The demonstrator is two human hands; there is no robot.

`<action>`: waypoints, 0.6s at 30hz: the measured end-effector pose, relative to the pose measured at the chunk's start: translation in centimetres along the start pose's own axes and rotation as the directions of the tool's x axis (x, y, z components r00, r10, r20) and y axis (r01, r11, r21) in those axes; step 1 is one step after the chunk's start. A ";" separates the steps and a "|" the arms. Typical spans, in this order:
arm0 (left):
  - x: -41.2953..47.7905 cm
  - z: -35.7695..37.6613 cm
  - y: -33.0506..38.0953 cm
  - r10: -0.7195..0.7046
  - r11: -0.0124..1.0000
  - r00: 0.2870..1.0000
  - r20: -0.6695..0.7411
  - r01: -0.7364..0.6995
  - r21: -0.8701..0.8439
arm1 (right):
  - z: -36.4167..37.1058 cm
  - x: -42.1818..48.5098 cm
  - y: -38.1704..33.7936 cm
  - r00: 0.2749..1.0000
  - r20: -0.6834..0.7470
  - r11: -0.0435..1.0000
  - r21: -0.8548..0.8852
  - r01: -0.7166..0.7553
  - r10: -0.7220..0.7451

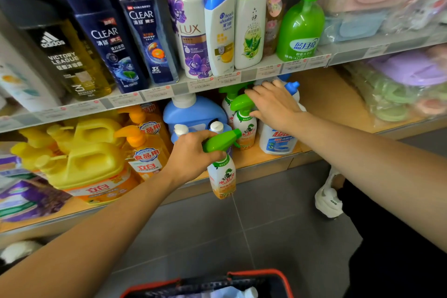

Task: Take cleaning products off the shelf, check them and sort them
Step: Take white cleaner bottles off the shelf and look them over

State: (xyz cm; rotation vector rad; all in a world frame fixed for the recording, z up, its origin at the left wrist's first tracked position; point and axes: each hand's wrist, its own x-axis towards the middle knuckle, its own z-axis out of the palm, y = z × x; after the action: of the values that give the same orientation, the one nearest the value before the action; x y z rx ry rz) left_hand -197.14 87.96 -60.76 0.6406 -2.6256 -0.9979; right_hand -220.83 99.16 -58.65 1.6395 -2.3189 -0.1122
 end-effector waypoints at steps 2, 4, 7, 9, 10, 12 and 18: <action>0.4 0.1 0.5 -0.003 1.000 1.000 0.001 0.003 -0.025 | -0.4 -1.6 0.4 0.999 -0.045 0.992 0.121 0.028 -0.023; 0.8 0.2 0.9 -0.004 0.998 1.000 0.006 0.005 -0.056 | -1.0 -3.5 0.3 0.994 -0.105 0.940 0.342 0.017 0.020; 1.3 0.3 1.5 0.001 0.995 1.000 0.018 0.001 -0.105 | -2.0 -6.0 -0.7 0.986 0.001 0.716 0.687 -0.122 0.167; 1.4 0.4 2.1 0.014 0.987 0.999 0.030 -0.009 -0.163 | -2.9 -6.9 -1.7 0.981 0.131 0.544 0.817 -0.190 0.146; 1.5 0.4 2.4 0.024 0.982 0.999 0.037 -0.017 -0.188 | -3.3 -7.1 -2.2 0.980 0.166 0.498 0.844 -0.200 0.113; 1.3 0.7 3.0 0.041 0.972 0.998 0.044 -0.029 -0.233 | -3.8 -6.9 -2.8 0.985 0.163 0.522 0.837 -0.166 0.052; 1.5 1.2 2.9 0.124 0.956 0.992 0.014 -0.116 -0.269 | -5.1 -5.0 -1.4 0.981 0.185 0.715 0.693 -0.089 -0.057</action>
State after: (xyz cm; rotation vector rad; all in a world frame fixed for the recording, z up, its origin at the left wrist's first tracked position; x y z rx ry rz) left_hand -199.81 89.85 -59.58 0.4000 -2.4578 -1.3023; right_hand -216.54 103.89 -55.11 1.9963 -2.7179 0.7492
